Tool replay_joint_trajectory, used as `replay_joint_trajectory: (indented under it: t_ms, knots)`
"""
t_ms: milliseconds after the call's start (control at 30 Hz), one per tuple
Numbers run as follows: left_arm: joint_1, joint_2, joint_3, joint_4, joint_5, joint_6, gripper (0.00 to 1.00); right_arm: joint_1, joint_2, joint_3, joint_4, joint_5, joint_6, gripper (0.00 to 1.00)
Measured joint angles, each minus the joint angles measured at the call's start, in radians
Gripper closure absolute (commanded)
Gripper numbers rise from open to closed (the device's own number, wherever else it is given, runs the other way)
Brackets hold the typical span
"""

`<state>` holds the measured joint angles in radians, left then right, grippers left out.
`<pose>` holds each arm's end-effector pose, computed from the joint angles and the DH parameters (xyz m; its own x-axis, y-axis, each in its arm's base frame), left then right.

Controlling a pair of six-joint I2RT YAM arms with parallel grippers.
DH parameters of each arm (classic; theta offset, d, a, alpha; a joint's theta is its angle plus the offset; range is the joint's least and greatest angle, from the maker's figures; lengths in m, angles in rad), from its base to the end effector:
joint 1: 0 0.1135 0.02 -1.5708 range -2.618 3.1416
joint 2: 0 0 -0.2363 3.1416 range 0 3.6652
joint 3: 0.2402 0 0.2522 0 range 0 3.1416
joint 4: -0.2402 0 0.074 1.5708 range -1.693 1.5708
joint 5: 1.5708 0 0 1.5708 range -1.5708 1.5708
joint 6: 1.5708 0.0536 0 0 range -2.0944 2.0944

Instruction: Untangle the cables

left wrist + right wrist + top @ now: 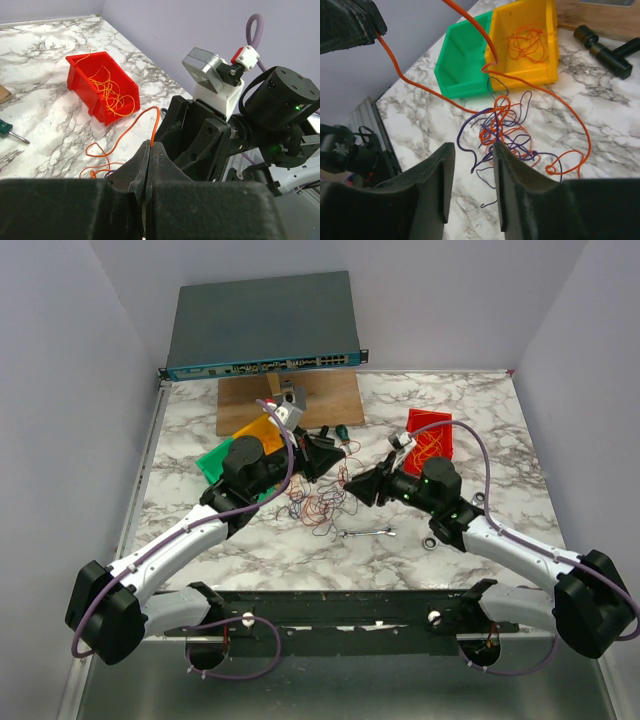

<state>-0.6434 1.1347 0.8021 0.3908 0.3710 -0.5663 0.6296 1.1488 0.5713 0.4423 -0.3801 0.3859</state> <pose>0.2244 -0.1926 0.3116 -0.4160 -0.3130 -0.8538 0.7412 0.4273 -0.5178 0.2177 0.1832 0.2289 -0.4186 0.1275 -0.8992 -0.7409 0.5247 0.4193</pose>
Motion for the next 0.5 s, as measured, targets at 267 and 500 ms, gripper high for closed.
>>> replay_joint_trajectory:
  t_ms: [267,500]
  knots:
    - [0.000,-0.007,0.000,-0.024,0.001,-0.002,1.00,0.018,0.042,0.032,0.014,0.024,0.001,0.84]
    - [0.005,-0.019,0.004,-0.075,-0.030,-0.001,1.00,0.019,0.019,0.047,-0.008,0.092,0.007,0.99]
